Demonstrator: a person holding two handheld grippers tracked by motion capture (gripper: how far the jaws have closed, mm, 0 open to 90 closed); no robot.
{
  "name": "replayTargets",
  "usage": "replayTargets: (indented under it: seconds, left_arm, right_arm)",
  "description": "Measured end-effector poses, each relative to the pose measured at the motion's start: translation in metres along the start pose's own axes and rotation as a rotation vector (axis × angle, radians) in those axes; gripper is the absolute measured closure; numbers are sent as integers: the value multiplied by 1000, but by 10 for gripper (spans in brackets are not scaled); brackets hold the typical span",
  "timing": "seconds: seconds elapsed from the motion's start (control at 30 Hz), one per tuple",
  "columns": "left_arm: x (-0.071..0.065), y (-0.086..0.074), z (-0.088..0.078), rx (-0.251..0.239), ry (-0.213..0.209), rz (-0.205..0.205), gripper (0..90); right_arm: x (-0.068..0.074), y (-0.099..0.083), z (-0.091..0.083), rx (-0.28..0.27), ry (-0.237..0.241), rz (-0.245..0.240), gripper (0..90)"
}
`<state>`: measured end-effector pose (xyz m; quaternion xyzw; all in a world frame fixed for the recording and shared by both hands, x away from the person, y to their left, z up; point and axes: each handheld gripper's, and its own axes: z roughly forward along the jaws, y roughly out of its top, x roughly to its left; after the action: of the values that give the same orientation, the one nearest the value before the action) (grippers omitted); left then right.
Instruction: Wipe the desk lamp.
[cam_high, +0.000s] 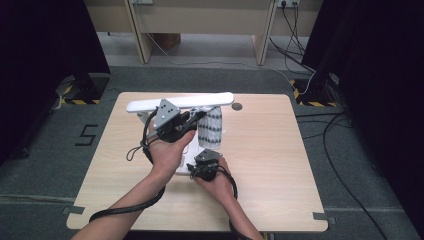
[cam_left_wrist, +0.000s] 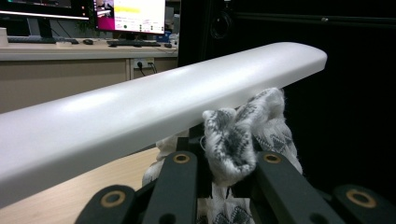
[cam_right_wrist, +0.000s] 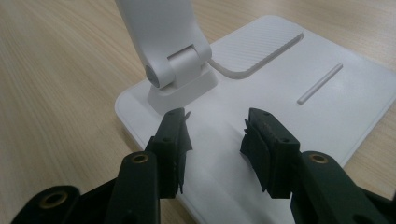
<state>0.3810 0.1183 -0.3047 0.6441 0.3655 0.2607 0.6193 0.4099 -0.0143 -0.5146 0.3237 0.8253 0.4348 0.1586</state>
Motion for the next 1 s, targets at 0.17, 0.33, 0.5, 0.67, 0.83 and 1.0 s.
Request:
replayTargets:
  seconds: [0.17,0.33,0.5,0.67,0.83,1.0]
  left_arm:
    - [7,-2,-6,-2,16,-1,824]
    - [13,-5,-12,-4,30,2,825]
    - [20,-6,-17,-7,46,-5,824]
    - [28,-8,-21,-9,64,-10,824]
    - [33,-10,-25,-10,75,-12,824]
    - [39,-11,-30,-12,87,-16,824]
  right_arm:
    - [0,0,0,0,0,2,584]
    - [0,0,0,0,-2,0,583]
    - [1,0,0,3,-4,5,584]
    - [1,2,0,16,-9,2,588]
    - [1,2,0,13,-10,4,588]
    - [1,1,0,13,-11,6,588]
